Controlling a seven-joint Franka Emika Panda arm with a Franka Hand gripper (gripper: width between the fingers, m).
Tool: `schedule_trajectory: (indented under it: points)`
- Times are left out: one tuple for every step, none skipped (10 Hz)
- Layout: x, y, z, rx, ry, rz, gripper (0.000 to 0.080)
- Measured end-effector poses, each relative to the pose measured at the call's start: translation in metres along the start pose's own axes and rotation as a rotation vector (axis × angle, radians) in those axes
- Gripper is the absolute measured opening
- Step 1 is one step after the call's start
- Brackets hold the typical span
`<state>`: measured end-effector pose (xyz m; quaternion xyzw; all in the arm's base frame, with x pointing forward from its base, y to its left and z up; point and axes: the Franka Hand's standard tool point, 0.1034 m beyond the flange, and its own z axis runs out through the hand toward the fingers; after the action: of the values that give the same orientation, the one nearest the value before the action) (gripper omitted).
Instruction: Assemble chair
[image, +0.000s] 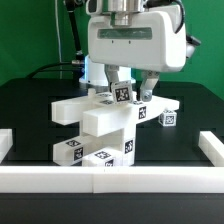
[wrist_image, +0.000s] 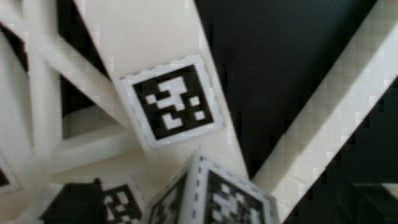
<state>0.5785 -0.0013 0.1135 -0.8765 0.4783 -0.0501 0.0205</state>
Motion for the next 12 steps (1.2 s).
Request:
schedule_trajectory:
  points:
    - [0.0008,0.0002,-0.0002,0.001,0.001,-0.097,0.0649]
    - [0.0013,0.0005,-0.0003,0.001,0.001,-0.184,0.0649]
    - [0.0017,0.0004,-0.0004,0.001,0.002,-0.273,0.0649]
    - [0.0019,0.0006,-0.0004,0.001,0.003,-0.317,0.0649]
    - [0.0023,0.0008,-0.0004,0.001,0.003,-0.398,0.0649]
    - [0.0026,0.001,-0.0004,0.001,0.003,-0.455,0.0649]
    - [0.0027,0.0011,-0.0004,0.0,0.003,-0.501,0.0649]
    - [0.0029,0.0013,-0.0004,-0.005,0.005,-0.585,0.0649]
    - [0.0035,0.0017,-0.0004,-0.009,0.007,-0.647,0.0649]
    - [0.0044,0.0024,-0.0005,-0.012,0.007,-0.717,0.0649]
    - [0.0058,0.0034,-0.0006,-0.02,0.009,-0.799,0.0649]
    - [0.0063,0.0037,-0.0007,-0.025,0.01,-0.848,0.0649]
